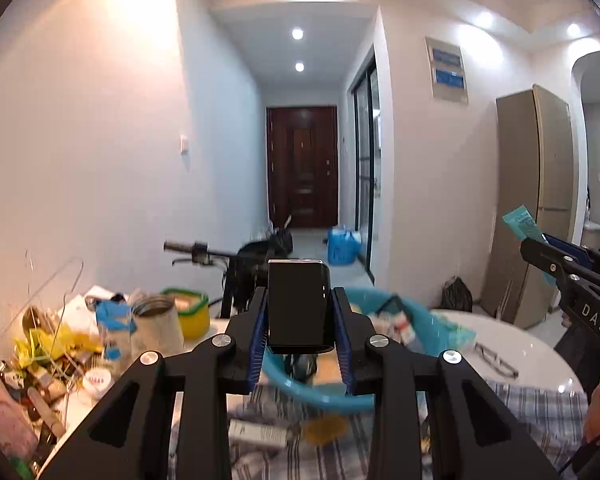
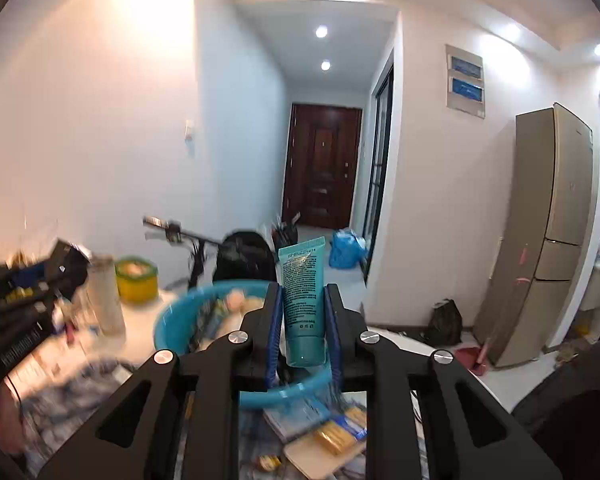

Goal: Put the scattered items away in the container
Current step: 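Carry the black case with the left tool while the right tool carries the teal tube toward the basin, then lower the black case and teal tube into the blue basin with both tools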

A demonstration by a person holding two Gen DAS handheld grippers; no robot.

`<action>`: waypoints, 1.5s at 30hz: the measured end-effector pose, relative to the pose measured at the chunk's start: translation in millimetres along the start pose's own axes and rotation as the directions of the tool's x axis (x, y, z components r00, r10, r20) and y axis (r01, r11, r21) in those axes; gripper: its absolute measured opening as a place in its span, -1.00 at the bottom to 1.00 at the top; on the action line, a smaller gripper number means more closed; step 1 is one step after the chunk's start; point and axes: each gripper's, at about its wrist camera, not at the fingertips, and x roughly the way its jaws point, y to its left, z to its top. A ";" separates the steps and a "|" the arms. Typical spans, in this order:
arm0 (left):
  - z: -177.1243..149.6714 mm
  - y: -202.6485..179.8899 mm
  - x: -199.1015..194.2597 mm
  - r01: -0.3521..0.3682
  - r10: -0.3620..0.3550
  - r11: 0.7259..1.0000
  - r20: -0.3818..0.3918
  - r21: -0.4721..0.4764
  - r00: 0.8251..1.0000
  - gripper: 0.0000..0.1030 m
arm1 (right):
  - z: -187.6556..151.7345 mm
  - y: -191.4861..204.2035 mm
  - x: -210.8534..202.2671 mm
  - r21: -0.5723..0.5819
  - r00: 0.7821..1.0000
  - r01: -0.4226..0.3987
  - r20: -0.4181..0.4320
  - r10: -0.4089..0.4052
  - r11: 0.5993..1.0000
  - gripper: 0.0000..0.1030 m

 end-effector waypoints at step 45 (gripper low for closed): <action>67.2 2.3 132.8 0.041 -0.036 0.997 0.089 -0.061 0.995 -0.37 | 56.2 -10.7 119.8 0.129 0.994 -0.055 0.101 0.042 0.990 -0.62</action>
